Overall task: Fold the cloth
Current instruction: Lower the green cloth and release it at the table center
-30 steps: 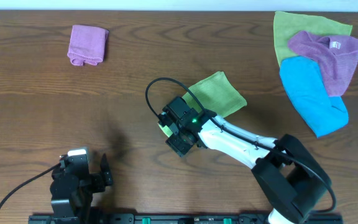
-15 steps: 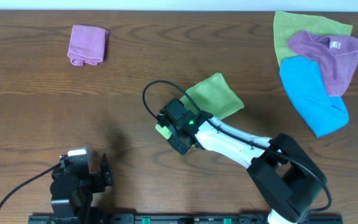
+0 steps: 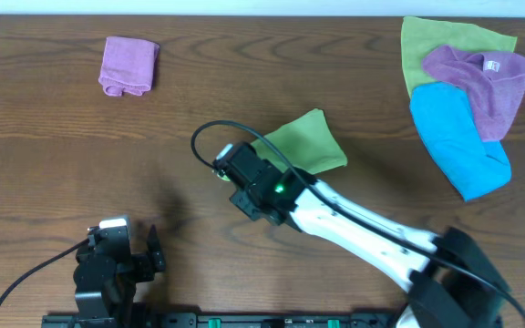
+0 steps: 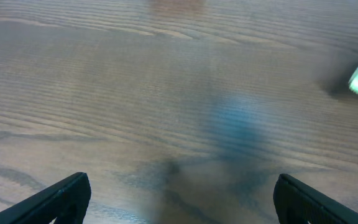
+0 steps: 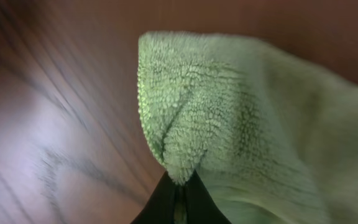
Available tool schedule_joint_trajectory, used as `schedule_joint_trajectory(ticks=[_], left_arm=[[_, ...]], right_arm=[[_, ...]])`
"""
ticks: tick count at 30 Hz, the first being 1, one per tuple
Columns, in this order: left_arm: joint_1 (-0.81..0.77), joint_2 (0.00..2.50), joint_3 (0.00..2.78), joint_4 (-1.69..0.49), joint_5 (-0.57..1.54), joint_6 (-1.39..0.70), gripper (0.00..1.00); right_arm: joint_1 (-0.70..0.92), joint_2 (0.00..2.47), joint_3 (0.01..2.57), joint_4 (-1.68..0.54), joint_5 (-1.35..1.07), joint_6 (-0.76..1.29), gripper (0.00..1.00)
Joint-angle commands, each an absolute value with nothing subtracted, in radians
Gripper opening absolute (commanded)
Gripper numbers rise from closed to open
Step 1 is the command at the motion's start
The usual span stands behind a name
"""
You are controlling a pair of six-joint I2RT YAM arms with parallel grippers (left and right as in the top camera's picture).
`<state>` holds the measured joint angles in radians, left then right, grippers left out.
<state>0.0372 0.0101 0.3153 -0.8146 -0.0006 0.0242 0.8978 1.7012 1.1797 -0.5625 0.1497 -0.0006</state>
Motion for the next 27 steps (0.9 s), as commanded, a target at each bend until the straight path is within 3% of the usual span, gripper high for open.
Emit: schedule_joint_trajectory(ticks=[1, 15, 19, 20, 23, 24, 27], left_arm=[[0.031, 0.004, 0.309, -0.816, -0.007, 0.03, 0.95], [0.031, 0.004, 0.309, -0.816, -0.007, 0.03, 0.95], [0.031, 0.004, 0.309, -0.816, -0.007, 0.03, 0.95], [0.031, 0.004, 0.309, -0.816, -0.008, 0.03, 0.95], [0.031, 0.004, 0.309, -0.815, -0.008, 0.03, 0.95], [0.031, 0.004, 0.309, -0.813, -0.008, 0.03, 0.95], [0.031, 0.004, 0.309, -0.812, -0.007, 0.03, 0.95]], right_arm=[[0.905, 1.67, 1.199, -0.547, 0.168, 0.014, 0.1], [0.894, 1.769, 1.199, -0.172, 0.17, -0.054, 0.18], [0.892, 1.802, 1.199, -0.151, 0.265, -0.032, 0.22], [0.888, 1.801, 1.199, -0.17, 0.297, 0.0, 0.27], [0.854, 1.768, 1.228, -0.327, 0.302, 0.148, 0.8], [0.834, 1.752, 1.234, -0.382, 0.299, 0.205, 0.88], [0.765, 1.7, 1.235, -0.515, 0.276, 0.357, 0.92]])
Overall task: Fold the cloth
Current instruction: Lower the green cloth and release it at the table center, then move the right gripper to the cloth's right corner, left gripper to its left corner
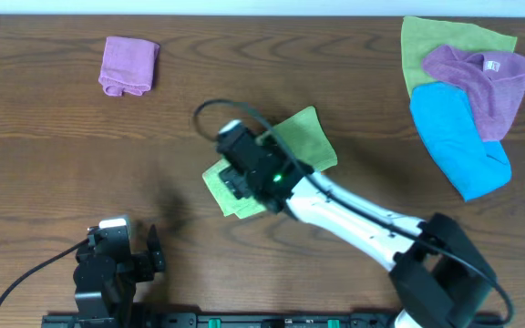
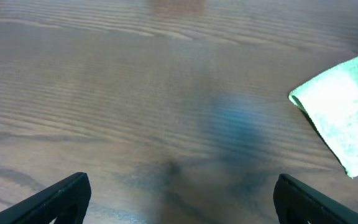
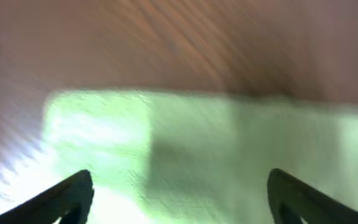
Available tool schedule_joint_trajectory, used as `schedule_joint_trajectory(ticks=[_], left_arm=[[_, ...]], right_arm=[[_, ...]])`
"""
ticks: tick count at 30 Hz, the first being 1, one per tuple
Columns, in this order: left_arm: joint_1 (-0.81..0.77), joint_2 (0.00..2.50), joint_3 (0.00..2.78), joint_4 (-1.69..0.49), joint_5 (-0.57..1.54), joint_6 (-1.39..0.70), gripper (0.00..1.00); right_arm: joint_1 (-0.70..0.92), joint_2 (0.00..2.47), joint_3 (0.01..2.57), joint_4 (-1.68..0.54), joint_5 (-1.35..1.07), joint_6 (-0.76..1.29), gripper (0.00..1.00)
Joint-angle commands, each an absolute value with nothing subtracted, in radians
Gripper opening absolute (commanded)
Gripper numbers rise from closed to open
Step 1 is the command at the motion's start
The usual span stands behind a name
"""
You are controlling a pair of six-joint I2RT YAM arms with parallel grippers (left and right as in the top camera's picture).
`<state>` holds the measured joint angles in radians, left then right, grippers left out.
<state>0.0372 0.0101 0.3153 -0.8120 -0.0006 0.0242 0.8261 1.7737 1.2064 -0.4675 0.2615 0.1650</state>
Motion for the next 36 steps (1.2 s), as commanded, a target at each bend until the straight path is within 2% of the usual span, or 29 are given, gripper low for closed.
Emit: schedule_joint_trajectory(ticks=[1, 4, 5, 8, 14, 18, 23, 27, 36], left_arm=[[0.031, 0.004, 0.309, -0.81, -0.007, 0.029, 0.95], [0.031, 0.004, 0.31, -0.79, 0.063, -0.019, 0.95], [0.031, 0.004, 0.31, -0.773, 0.096, -0.023, 0.95], [0.031, 0.011, 0.327, -0.716, 0.202, -0.028, 0.95], [0.031, 0.174, 0.448, -0.709, 0.228, -0.126, 0.95], [0.031, 0.397, 0.579, -0.731, 0.326, -0.184, 0.95], [0.031, 0.701, 0.747, -0.788, 0.56, -0.184, 0.95], [0.031, 0.86, 0.76, -0.768, 0.702, -0.242, 0.95], [0.031, 1.118, 0.758, -0.752, 0.766, -0.41, 0.95]], right_arm=[[0.737, 1.685, 1.235, -0.546, 0.234, 0.388, 0.91], [0.638, 1.637, 1.235, -0.595, 0.073, 0.412, 0.91], [0.616, 1.627, 1.234, -0.601, 0.043, 0.415, 0.78], [0.543, 1.602, 1.228, -0.623, -0.039, 0.426, 0.84], [0.403, 1.572, 1.155, -0.632, -0.193, 0.408, 0.85], [0.34, 1.558, 1.091, -0.597, -0.275, 0.403, 0.85], [0.262, 1.493, 0.988, -0.526, -0.386, 0.384, 0.84], [0.184, 1.448, 0.892, -0.484, -0.467, 0.385, 0.84], [0.136, 1.445, 0.836, -0.466, -0.506, 0.366, 0.82]])
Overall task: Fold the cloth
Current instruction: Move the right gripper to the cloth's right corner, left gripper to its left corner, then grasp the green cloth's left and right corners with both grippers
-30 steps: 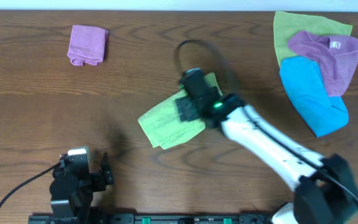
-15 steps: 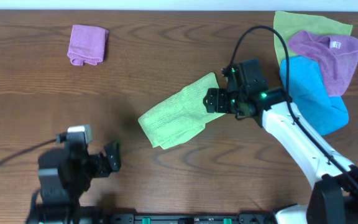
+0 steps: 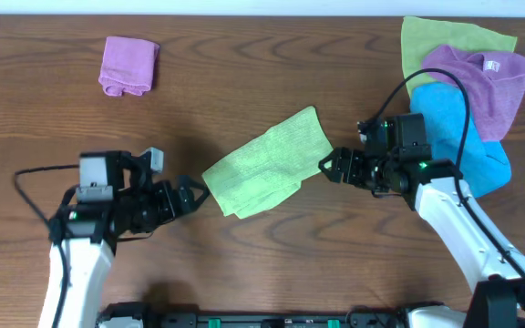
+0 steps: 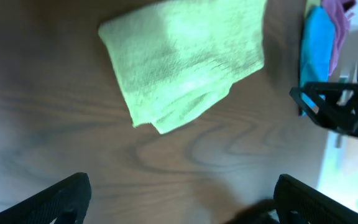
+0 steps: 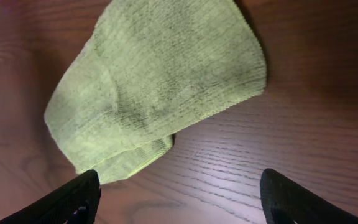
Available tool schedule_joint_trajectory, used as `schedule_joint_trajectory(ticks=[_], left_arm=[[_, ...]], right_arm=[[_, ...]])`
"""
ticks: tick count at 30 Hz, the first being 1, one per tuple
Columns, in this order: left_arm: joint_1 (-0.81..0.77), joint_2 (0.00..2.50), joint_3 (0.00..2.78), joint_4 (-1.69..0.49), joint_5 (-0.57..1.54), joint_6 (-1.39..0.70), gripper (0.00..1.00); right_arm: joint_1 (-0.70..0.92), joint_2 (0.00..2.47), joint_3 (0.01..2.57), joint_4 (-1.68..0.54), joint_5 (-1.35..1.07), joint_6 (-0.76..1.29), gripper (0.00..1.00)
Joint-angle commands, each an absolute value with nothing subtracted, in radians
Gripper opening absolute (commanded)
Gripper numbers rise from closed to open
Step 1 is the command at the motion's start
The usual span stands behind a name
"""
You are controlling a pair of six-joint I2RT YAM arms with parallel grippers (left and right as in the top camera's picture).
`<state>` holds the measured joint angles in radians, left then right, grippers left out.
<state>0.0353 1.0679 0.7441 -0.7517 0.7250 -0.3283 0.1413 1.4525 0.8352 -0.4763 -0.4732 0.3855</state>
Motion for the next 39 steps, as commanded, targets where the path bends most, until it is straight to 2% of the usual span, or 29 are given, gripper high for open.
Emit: schedule_joint_trajectory(ticks=[1, 12, 22, 39], left_arm=[[0.031, 1.151, 0.754, -0.745, 0.772, -0.421, 0.95], [0.031, 1.395, 0.633, -0.483, 0.941, -0.431, 0.95], [0.027, 1.488, 0.604, -0.363, 0.94, -0.447, 0.95], [-0.126, 1.596, 0.604, -0.163, 0.887, -0.584, 0.97]], right_arm=[[0.136, 1.445, 0.836, -0.461, -0.506, 0.366, 0.82], [0.136, 1.444, 0.836, -0.452, -0.558, 0.369, 0.84], [0.136, 1.444, 0.836, -0.452, -0.567, 0.37, 0.84], [0.136, 1.444, 0.836, -0.451, -0.581, 0.398, 0.84]])
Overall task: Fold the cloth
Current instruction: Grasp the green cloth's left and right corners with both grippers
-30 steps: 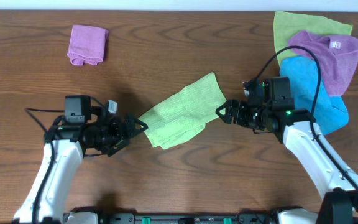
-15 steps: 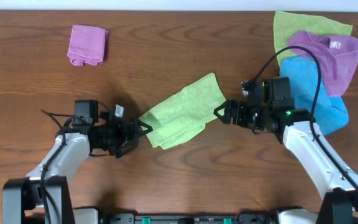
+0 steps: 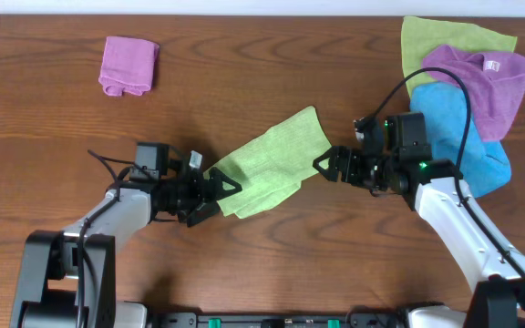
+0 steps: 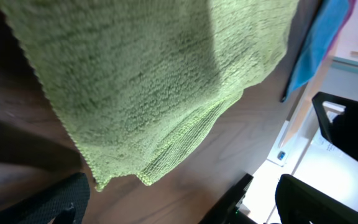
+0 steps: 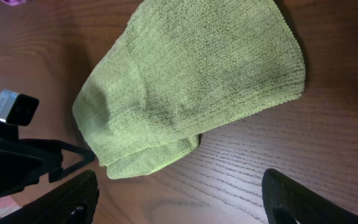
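The green cloth [image 3: 267,164] lies folded over on the wooden table, slanting from lower left to upper right; it also fills the left wrist view [image 4: 148,81] and the right wrist view [image 5: 191,93]. My left gripper [image 3: 224,198] is open at the cloth's lower left corner, its fingers straddling the edge [image 4: 179,205]. Just off the cloth's right edge my right gripper [image 3: 322,166] stands open, nothing between its fingers [image 5: 179,199].
A folded purple cloth [image 3: 128,64] sits at the far left. At the far right lies a pile of cloths: green [image 3: 427,41], purple [image 3: 481,77] and blue [image 3: 458,141].
My left gripper has moved right, from a short way left of the cloth to its lower left corner. The right gripper has shifted slightly toward the cloth. The cloth lies as before.
My right gripper was shut on a corner of the green cloth at mid-table, the left arm parked at the front edge. Then the right gripper was open over the folded cloth. Later both open grippers flanked it, and now the left one reaches its corner.
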Available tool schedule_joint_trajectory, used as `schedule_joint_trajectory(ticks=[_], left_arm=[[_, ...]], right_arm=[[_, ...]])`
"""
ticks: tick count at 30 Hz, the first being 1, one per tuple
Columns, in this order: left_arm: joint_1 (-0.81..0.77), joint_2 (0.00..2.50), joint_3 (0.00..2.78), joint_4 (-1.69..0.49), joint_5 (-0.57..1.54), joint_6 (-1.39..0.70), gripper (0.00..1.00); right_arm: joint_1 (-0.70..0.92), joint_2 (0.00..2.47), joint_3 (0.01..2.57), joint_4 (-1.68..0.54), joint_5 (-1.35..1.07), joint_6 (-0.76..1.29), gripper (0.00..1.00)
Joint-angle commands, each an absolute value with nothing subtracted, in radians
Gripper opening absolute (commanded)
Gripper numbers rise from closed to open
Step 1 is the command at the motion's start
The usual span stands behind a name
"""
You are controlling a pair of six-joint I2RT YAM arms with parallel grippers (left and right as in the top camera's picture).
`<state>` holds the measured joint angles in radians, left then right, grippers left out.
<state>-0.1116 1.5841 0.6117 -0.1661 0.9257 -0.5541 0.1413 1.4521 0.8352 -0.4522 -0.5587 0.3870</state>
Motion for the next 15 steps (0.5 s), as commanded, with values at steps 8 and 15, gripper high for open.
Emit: schedule_joint_trajectory(ticks=[8, 15], left_arm=[[-0.139, 1.597, 0.604, -0.164, 0.844, -0.585, 0.95], [-0.162, 1.597, 0.604, -0.154, 0.81, -0.604, 0.98]], right_arm=[[0.136, 1.444, 0.836, -0.452, -0.585, 0.405, 0.85], [0.136, 1.444, 0.836, -0.451, -0.585, 0.405, 0.85]])
